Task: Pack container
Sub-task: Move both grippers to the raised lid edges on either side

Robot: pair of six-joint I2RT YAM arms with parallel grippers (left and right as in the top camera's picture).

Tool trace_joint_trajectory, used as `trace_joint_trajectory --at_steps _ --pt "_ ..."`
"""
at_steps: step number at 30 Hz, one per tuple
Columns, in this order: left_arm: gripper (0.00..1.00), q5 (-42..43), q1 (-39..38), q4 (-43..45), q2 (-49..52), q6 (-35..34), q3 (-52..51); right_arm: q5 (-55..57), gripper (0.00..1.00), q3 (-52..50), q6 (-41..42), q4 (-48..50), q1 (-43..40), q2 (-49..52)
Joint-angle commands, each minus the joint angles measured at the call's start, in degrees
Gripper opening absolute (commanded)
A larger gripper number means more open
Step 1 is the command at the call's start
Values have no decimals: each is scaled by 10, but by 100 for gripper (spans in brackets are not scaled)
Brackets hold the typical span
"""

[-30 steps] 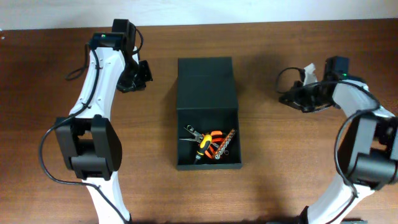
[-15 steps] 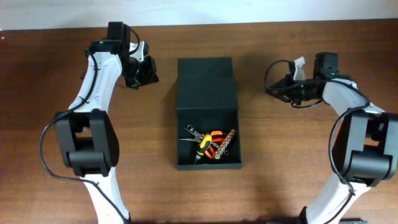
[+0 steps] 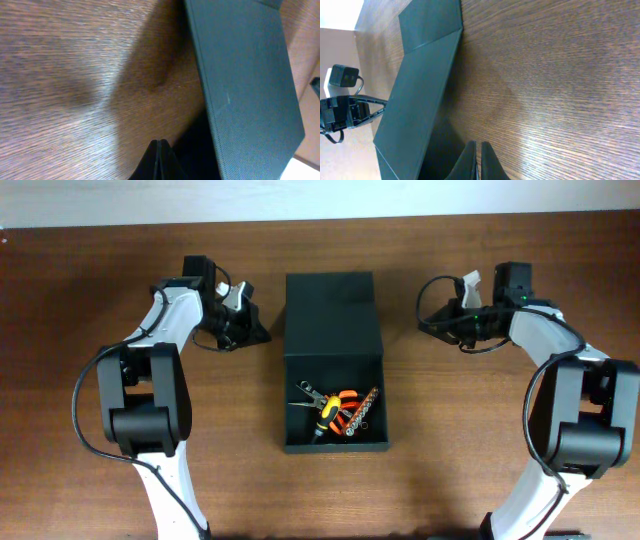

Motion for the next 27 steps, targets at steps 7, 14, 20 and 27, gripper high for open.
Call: trace_joint_trajectory --at_steps 7,14,20,27 --pt "2 25 -2 4 10 16 -6 46 4 -2 26 7 39 3" --pt "2 25 -2 -1 32 7 -6 69 4 -2 41 23 81 4" --pt "2 25 -2 -2 32 7 -6 55 4 -2 51 23 81 32" --pt "2 25 -3 -4 32 7 -6 24 4 -2 49 31 86 67"
